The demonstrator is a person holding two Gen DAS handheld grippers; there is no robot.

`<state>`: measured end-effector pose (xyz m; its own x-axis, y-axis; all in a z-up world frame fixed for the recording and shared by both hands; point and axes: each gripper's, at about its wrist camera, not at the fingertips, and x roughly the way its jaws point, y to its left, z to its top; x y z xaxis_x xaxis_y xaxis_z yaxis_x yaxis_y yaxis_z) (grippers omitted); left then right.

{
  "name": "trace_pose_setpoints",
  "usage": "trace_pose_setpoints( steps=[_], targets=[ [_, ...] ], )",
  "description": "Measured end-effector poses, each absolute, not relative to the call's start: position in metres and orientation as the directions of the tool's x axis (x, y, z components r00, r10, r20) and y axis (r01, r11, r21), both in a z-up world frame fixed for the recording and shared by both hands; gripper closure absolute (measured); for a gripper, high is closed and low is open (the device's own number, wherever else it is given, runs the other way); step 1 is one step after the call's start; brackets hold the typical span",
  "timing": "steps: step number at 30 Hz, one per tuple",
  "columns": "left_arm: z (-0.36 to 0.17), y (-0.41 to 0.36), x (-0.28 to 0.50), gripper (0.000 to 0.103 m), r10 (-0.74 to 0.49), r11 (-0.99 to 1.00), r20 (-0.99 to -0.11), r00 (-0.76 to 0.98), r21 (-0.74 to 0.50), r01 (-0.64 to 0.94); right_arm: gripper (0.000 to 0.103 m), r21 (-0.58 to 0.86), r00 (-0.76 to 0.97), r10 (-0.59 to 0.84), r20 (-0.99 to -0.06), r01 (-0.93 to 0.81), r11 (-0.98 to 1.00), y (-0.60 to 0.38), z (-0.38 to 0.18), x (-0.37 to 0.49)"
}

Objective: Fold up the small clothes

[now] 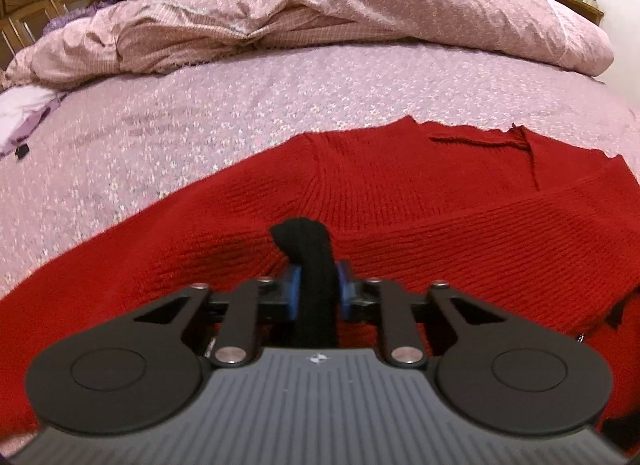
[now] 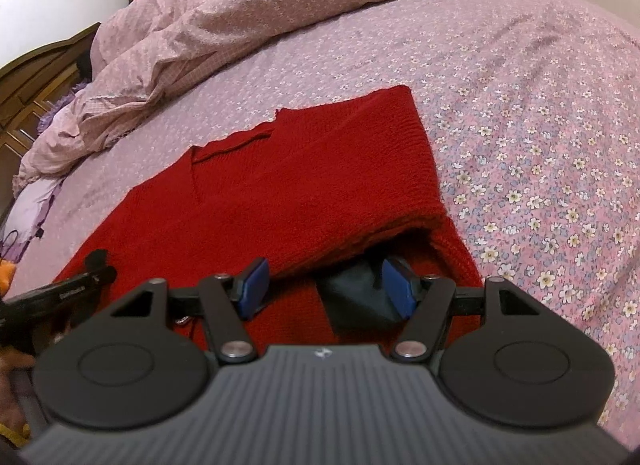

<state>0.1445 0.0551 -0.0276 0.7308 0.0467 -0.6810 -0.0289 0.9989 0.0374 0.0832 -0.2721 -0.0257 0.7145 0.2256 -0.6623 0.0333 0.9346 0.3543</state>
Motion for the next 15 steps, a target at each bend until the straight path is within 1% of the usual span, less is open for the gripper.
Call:
trace_pose_setpoints(
  steps=[3,10,13,15],
  targets=[
    [-0.016,0.056,0.142,0.088,0.031,1.000,-0.651,0.759,0.014,-0.028,0.037,0.347,0.716,0.220,-0.663,0.032,0.937,-0.272,-0.026,0.087],
    [0.009,0.055,0.158,0.088,0.033,0.999,-0.584,0.811,0.027,-0.021,0.037,0.341,0.745,0.222,-0.629,0.007,0.940,-0.271,-0.019,0.102],
    [0.007,0.053,0.167,0.088,0.043,0.999,-0.580,0.813,0.052,-0.015,0.037,0.336,0.770,0.225,-0.597,-0.014,0.942,-0.270,-0.019,0.110],
    [0.000,0.052,0.175,0.088,0.056,0.997,-0.599,0.799,0.070,-0.017,0.039,0.321,0.768,0.209,-0.606,-0.005,0.947,-0.270,-0.023,0.119]
  ],
)
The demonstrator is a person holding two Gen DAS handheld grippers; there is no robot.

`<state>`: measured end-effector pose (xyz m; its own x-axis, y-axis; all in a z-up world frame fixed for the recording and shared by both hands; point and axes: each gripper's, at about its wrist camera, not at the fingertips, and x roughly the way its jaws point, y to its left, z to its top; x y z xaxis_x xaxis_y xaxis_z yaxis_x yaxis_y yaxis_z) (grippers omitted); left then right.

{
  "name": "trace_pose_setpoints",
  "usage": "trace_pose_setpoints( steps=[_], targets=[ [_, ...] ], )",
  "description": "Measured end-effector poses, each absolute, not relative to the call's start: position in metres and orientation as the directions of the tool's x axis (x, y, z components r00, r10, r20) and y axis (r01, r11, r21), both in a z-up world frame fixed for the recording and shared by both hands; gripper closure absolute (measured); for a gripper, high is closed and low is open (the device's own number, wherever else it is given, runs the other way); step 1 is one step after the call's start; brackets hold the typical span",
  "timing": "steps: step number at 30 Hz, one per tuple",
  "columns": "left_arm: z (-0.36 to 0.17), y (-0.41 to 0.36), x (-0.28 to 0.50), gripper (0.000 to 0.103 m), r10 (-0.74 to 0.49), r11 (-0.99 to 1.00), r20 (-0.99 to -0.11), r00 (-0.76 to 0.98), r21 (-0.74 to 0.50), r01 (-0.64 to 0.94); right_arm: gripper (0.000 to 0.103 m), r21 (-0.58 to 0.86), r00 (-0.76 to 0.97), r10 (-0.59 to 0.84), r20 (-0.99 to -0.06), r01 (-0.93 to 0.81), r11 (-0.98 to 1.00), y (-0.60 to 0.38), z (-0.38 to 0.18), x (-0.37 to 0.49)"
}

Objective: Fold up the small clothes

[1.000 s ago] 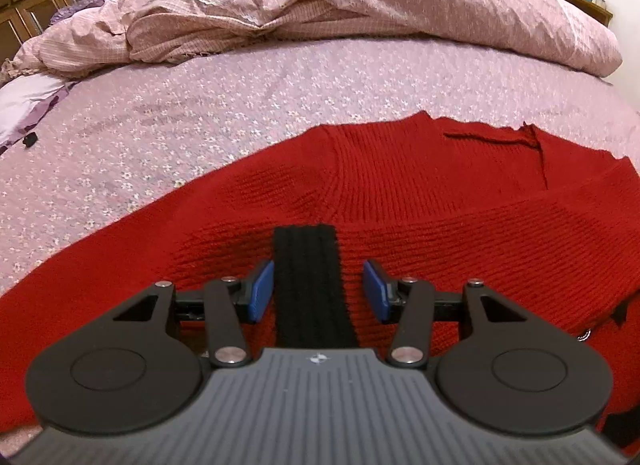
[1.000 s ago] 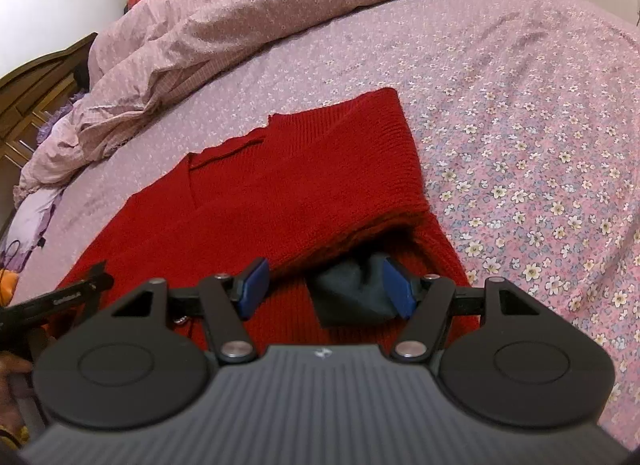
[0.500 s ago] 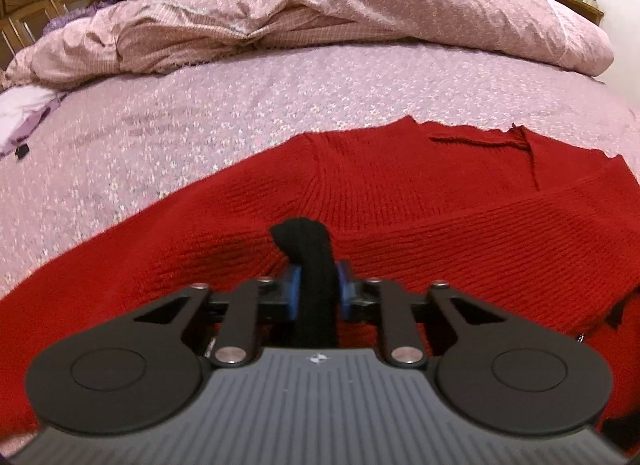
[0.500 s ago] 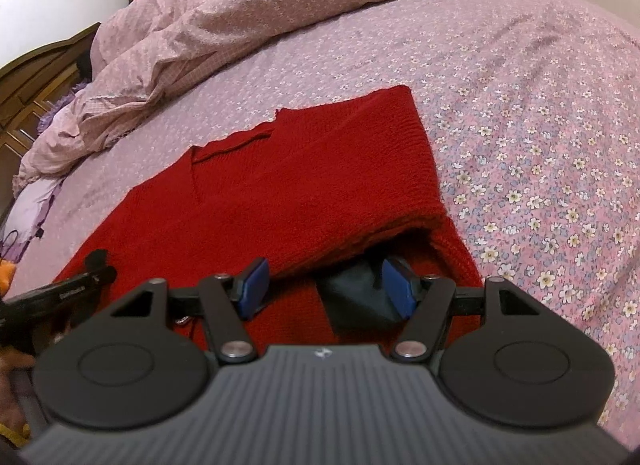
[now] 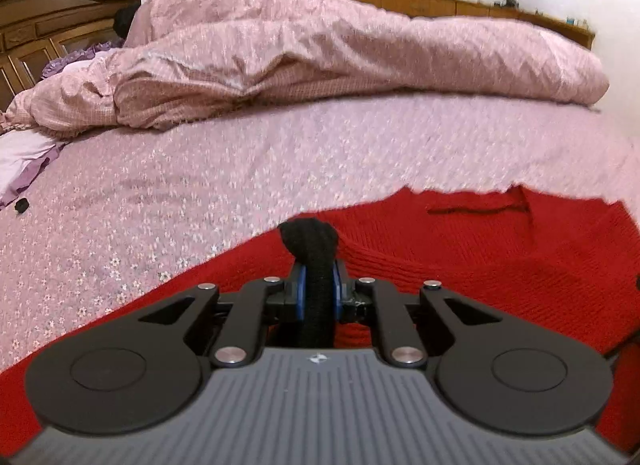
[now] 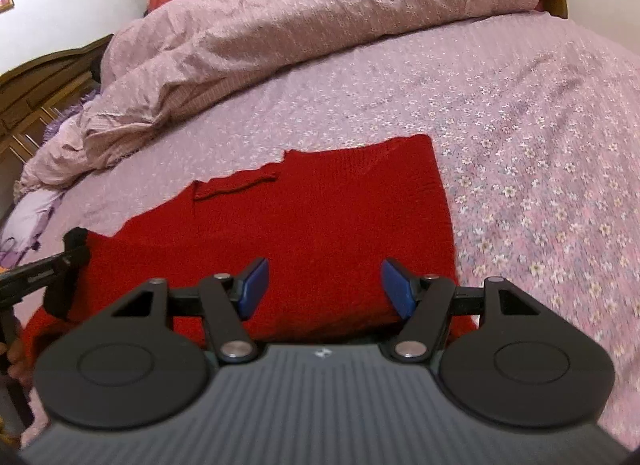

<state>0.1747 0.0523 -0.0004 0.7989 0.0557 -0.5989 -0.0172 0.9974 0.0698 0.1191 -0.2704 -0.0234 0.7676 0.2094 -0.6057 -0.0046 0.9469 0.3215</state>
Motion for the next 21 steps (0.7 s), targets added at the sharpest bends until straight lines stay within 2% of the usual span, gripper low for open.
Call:
trace_pose_setpoints(
  steps=[6,9,13,17,21],
  targets=[
    [-0.026,0.056,0.185,0.084,0.098,0.993,-0.643,0.760,0.118,-0.028,0.039,0.290,0.762,0.197,-0.617,-0.013,0.957,-0.268,-0.027,0.125],
    [-0.029,0.059,0.184,0.068,0.129,0.988,-0.632,0.764,0.144,-0.048,0.040,0.280,0.742,0.196,-0.641,-0.012,0.960,-0.269,-0.038,0.132],
    [-0.025,0.067,0.182,0.060,0.207,0.973,-0.614,0.762,0.211,-0.094,0.040,0.265,0.744,0.194,-0.639,-0.023,0.964,-0.269,-0.047,0.135],
    [-0.013,0.086,0.173,0.058,0.216,0.975,-0.622,0.752,0.175,-0.136,0.040,0.235,0.751,0.186,-0.633,-0.043,0.971,-0.265,-0.049,0.133],
    [-0.001,0.105,0.154,0.048,0.207,0.978,-0.639,0.741,0.107,-0.180,0.040,0.250,0.752,0.188,-0.632,-0.031,0.968,-0.266,-0.048,0.133]
  ],
)
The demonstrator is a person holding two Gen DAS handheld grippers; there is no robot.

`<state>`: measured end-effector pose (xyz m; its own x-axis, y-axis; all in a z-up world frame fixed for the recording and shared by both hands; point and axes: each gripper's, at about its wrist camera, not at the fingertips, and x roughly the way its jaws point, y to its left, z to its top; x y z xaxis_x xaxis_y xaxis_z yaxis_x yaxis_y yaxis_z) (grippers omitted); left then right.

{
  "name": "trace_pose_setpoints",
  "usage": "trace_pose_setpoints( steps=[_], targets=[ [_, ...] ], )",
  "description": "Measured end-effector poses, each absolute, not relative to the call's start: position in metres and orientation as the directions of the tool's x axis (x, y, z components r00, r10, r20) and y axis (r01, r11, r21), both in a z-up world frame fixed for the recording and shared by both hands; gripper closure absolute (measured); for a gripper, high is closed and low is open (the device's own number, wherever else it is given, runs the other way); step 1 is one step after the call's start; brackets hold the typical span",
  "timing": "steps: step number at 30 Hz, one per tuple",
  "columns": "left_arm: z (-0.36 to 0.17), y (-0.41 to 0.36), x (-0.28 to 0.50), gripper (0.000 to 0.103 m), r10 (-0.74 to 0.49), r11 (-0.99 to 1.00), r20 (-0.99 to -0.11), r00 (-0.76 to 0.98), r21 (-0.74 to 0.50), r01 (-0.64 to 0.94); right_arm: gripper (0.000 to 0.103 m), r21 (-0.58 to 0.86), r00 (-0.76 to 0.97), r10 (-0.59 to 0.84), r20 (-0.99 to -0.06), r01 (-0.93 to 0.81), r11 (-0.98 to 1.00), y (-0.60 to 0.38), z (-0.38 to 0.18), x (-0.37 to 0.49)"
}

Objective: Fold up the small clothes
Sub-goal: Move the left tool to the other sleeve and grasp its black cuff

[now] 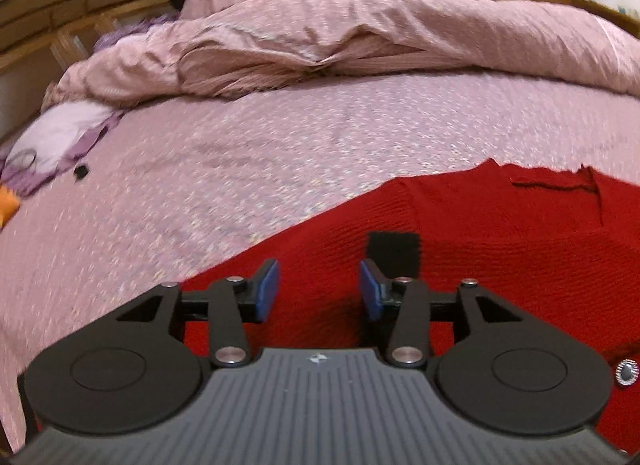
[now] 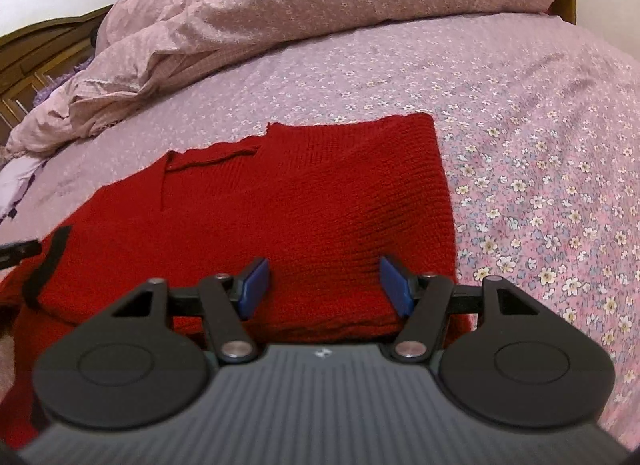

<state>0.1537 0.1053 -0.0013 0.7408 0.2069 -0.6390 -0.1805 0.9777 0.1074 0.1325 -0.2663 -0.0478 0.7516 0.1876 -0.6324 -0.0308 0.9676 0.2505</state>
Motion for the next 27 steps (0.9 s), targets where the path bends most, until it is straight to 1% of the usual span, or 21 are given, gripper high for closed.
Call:
trace_pose_setpoints(
  steps=[5,9,16,22,25,27],
  targets=[
    [0.008,0.129,0.123,0.036,0.241,0.961,-0.655,0.716,0.059,-0.269,0.040,0.270,0.747,0.182,-0.640,-0.004,0.963,-0.265,-0.038,0.129],
    [0.013,0.150,0.097,0.031,0.281,0.935,-0.659,0.698,0.025,-0.353,0.039,0.294,0.752,0.202,-0.628,-0.011,0.956,-0.263,-0.028,0.118],
    [0.011,0.187,0.058,0.030,0.280,0.852,-0.699,0.658,-0.134,-0.506,0.039,0.302,0.753,0.224,-0.619,-0.034,0.953,-0.257,-0.015,0.100],
    [0.001,0.205,0.038,0.030,0.309,0.781,-0.735,0.604,-0.167,-0.602,0.039,0.300,0.752,0.244,-0.613,-0.063,0.952,-0.251,-0.007,0.088],
    [-0.007,0.214,0.033,0.030,0.283,0.738,-0.761,0.584,-0.216,-0.639,0.039,0.303,0.751,0.247,-0.612,-0.066,0.951,-0.250,-0.005,0.085],
    [-0.013,0.218,0.028,0.030,0.244,0.704,-0.774,0.584,-0.273,-0.656,0.039,0.303,0.749,0.247,-0.615,-0.065,0.951,-0.249,-0.005,0.084]
  ],
)
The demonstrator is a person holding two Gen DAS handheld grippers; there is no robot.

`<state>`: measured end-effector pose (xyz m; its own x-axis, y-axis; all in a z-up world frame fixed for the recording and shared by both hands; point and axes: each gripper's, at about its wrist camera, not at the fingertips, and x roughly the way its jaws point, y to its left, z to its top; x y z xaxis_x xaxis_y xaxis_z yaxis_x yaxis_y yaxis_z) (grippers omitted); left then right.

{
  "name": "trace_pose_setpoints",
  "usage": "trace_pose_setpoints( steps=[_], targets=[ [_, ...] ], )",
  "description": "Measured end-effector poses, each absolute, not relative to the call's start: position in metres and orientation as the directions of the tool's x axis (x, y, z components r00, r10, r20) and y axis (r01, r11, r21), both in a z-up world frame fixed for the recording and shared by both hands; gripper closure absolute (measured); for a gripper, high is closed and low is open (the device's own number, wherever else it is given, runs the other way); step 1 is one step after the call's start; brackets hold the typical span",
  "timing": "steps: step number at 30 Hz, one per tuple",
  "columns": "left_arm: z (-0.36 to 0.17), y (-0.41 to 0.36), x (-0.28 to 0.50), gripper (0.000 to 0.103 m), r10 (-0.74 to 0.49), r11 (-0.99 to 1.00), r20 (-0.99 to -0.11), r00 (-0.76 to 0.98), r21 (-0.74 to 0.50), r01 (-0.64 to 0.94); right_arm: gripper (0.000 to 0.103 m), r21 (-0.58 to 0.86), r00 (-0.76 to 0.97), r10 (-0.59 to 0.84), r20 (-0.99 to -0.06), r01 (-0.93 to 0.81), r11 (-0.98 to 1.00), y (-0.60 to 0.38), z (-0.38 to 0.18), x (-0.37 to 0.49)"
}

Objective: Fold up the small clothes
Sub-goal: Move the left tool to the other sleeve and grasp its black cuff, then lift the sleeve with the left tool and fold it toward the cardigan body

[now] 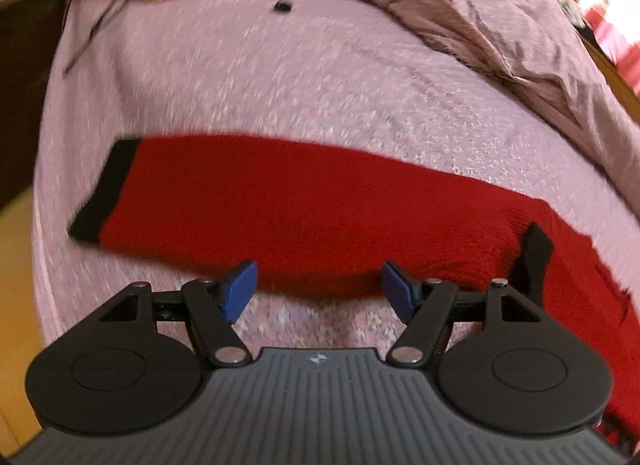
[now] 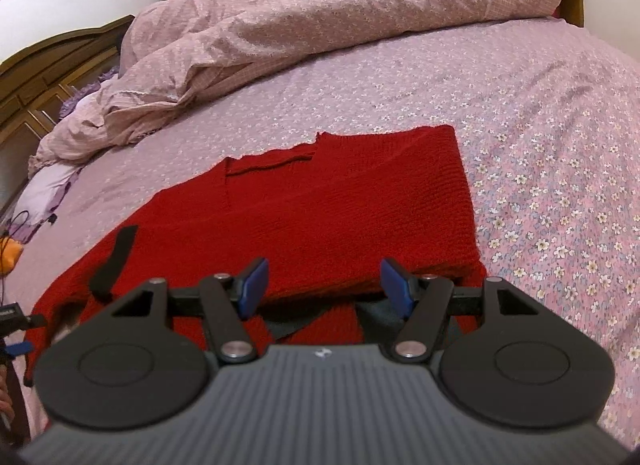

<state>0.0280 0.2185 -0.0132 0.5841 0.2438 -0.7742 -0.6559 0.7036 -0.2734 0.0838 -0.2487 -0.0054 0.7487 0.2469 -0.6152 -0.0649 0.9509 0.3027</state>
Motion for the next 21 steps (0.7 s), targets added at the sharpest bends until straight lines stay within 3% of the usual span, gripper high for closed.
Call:
trace_pose_setpoints(
  steps=[4,21],
  targets=[
    [-0.024,0.221,0.027,0.030,0.181,0.665,-0.778,0.602,-0.354,-0.658,0.039,0.303,0.741,0.248,-0.625,-0.062,0.951,-0.247,-0.008,0.082],
    [-0.037,0.241,0.013,0.029,0.213,0.492,-0.693,0.688,-0.533,-0.689,0.039,0.303,0.715,0.244,-0.656,-0.047,0.952,-0.246,-0.021,0.085]
  ],
)
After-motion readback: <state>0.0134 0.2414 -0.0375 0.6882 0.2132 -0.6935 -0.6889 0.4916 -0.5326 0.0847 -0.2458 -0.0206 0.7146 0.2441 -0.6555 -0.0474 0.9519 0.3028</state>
